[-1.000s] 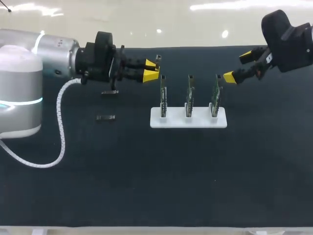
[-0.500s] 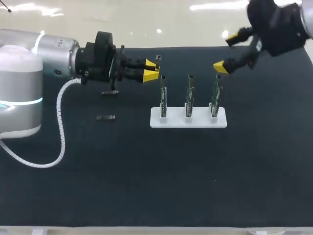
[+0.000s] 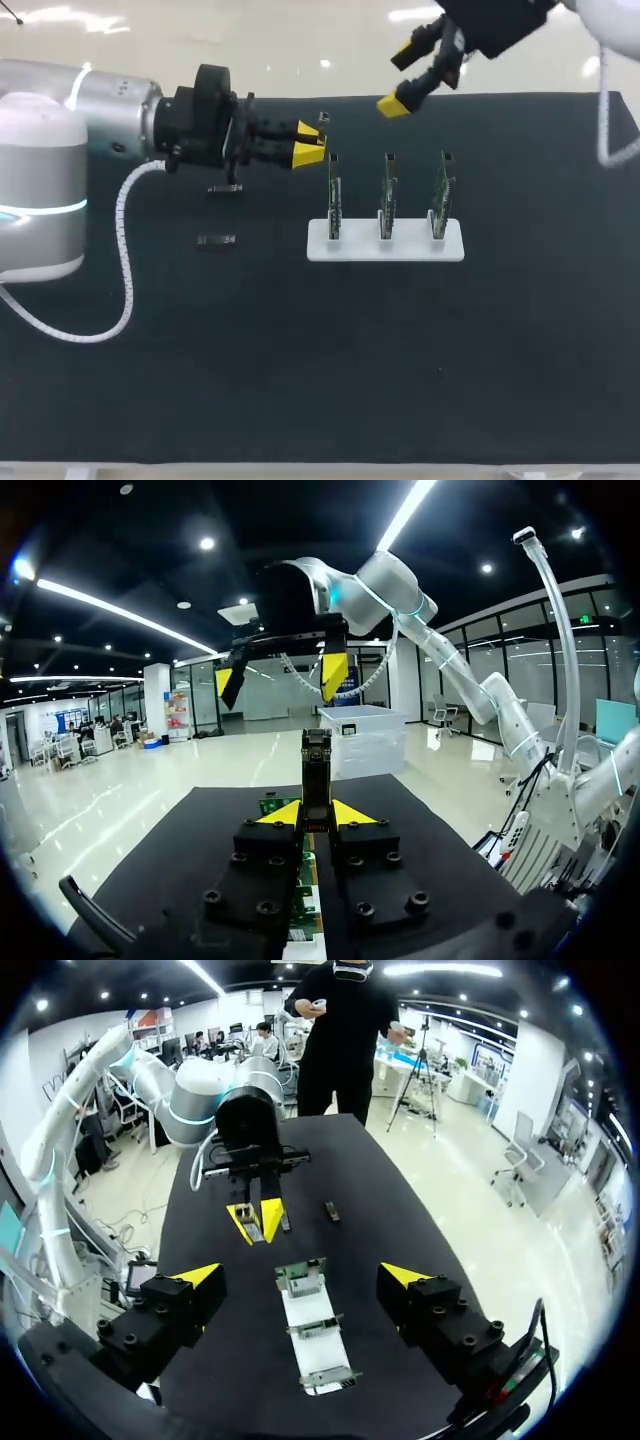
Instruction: Pick up the optical module with the left hand, and insert it into the network port with the right hand.
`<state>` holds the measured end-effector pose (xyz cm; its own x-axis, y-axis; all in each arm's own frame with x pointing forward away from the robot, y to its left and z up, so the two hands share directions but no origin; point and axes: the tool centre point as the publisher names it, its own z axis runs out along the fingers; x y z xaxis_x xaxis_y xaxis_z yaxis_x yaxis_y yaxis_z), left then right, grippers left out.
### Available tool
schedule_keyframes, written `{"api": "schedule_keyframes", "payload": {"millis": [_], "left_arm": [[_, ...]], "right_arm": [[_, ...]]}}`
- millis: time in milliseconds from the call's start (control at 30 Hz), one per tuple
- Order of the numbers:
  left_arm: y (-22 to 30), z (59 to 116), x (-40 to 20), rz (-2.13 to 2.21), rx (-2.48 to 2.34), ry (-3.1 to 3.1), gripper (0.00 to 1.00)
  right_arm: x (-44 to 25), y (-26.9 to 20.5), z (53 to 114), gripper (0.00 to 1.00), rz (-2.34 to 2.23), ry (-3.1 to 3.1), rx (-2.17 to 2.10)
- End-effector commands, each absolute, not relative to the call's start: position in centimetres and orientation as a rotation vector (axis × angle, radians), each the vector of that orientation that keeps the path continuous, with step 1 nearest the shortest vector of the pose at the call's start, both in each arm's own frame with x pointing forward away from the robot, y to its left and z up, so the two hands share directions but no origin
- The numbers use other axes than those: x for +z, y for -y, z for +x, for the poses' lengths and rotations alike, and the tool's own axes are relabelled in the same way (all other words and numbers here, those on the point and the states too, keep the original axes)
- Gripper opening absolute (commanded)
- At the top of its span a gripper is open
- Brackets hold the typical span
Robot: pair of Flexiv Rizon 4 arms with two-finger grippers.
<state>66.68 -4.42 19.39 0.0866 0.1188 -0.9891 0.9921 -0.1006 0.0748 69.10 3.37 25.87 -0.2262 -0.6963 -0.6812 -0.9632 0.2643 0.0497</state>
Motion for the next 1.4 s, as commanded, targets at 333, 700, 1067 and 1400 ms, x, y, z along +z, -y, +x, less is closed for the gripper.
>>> {"api": "schedule_keyframes", "payload": {"millis": [333,700,1067,1400], "left_arm": [[4.5,66.6,19.4,1.406,-1.153,-1.192,0.0],[4.5,66.6,19.4,1.406,-1.153,-1.192,0.0],[4.5,66.6,19.4,1.406,-1.153,-1.192,0.0],[4.5,66.6,19.4,1.406,-1.153,-1.192,0.0]], "right_arm": [[25.8,-7.2,67.5,1.0,-1.611,-1.917,0.75],[25.1,-8.0,65.8,1.0,-1.555,-1.896,0.684],[24.6,-9.2,65.5,1.0,-1.502,-1.897,0.643],[24.5,-10.8,65.9,0.76,-1.513,-1.885,0.632]]}}
